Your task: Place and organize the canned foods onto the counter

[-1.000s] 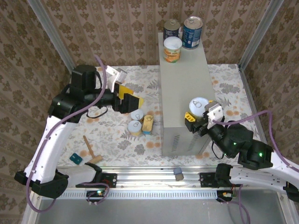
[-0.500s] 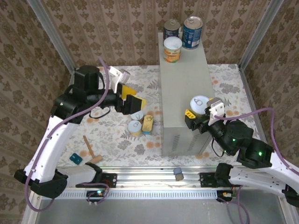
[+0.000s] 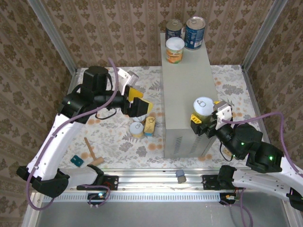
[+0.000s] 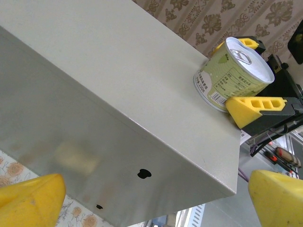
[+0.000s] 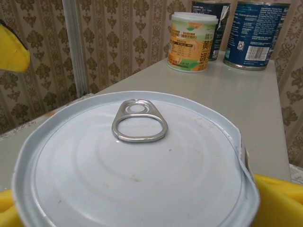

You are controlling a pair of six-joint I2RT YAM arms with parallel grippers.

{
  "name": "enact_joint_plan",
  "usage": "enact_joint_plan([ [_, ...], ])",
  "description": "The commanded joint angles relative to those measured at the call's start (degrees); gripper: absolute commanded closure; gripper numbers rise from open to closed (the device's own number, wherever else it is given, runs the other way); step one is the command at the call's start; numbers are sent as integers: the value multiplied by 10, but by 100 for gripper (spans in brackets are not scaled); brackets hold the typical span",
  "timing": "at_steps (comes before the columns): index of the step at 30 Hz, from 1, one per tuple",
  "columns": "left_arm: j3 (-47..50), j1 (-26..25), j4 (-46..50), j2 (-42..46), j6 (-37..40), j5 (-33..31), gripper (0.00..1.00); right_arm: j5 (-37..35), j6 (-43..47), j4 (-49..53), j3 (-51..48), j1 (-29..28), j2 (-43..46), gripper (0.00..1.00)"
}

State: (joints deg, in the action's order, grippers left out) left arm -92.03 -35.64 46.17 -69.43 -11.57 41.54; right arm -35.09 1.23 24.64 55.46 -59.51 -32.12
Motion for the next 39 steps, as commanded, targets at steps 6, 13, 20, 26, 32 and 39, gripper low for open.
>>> enact_joint_plan([
  [6,-37,-3,24,-19,54,3,0,6,8,-5,18,2,0,20],
  [13,-78,-3,79,-44,121,-8,0,-16,19,-29,32,11,-44,27],
  [20,-87,-2,77,-51,152,-29,0,7,-4,-31,70,82,-112,30],
  [26,-78,-2,51,-45,141,-70,0,112,-40,-26,112,202,-190,29],
  [32,-82,-4,31,-58,127,-80,0,211,-45,-61,142,303,-271,29],
  [39,-89,-16,2,-81,119,-110,0,260,-37,-90,159,350,-327,26],
])
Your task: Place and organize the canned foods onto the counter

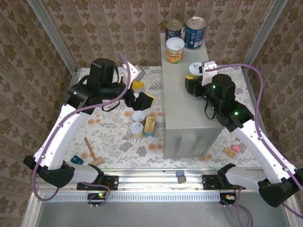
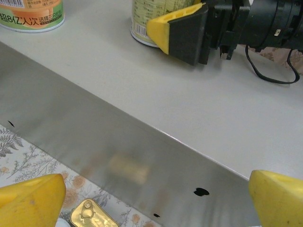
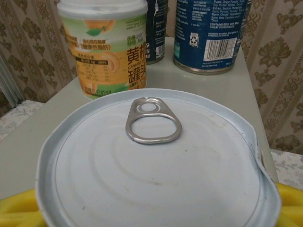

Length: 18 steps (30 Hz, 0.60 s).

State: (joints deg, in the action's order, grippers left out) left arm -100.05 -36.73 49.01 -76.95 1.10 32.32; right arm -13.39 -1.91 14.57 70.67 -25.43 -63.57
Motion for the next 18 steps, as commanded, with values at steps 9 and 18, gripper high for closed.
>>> enact_joint_plan([
  [9,31,-7,-59,7,-10,-24,0,53,1,6,-25,13,26,17],
  [18,63,-7,-70,24,-11,-26,0,50,-2,13,-46,13,48,19],
])
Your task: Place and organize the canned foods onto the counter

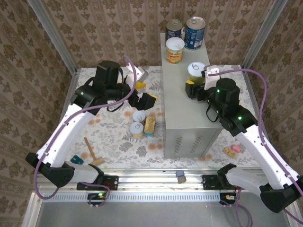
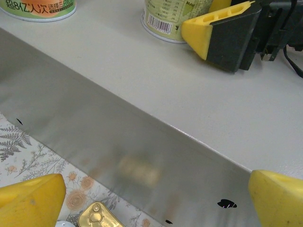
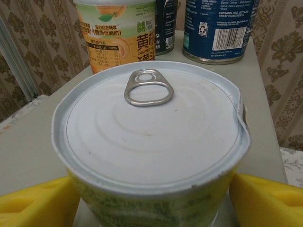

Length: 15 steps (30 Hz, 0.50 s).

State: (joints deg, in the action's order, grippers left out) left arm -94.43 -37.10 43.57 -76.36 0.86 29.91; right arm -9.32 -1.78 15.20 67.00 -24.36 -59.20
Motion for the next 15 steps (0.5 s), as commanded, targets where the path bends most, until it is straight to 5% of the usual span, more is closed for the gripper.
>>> enact_joint_plan([
  [1,8,-3,-15,19,-9,-3,0,10,-4,5,-8,1,2,20],
  [15,25,-3,-17,35,-4,-11,0,49,-3,-27,21,50,-62,30],
])
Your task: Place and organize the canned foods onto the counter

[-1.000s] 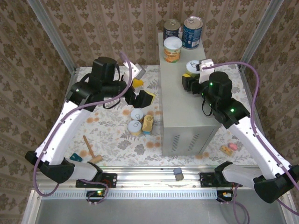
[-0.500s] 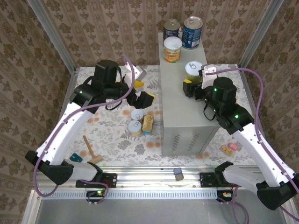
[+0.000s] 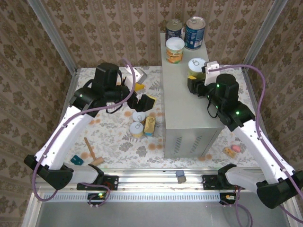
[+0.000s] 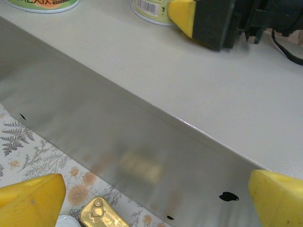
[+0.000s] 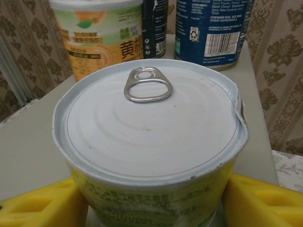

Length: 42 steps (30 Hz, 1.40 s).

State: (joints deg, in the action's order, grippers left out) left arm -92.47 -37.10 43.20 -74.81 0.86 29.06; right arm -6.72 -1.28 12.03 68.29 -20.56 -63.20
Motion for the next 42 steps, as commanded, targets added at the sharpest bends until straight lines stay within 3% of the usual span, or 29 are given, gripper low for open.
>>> enact_joint_plan([
  [1,6,-3,-14,20,-4,-3,0,30,-8,2,12,18,-30,30],
  [16,12,-2,-12,28,3,-7,0,73,2,-30,71,72,-130,30],
  [42,17,11,-20,28,10,12,0,70,12,-55,91,81,-193,29],
])
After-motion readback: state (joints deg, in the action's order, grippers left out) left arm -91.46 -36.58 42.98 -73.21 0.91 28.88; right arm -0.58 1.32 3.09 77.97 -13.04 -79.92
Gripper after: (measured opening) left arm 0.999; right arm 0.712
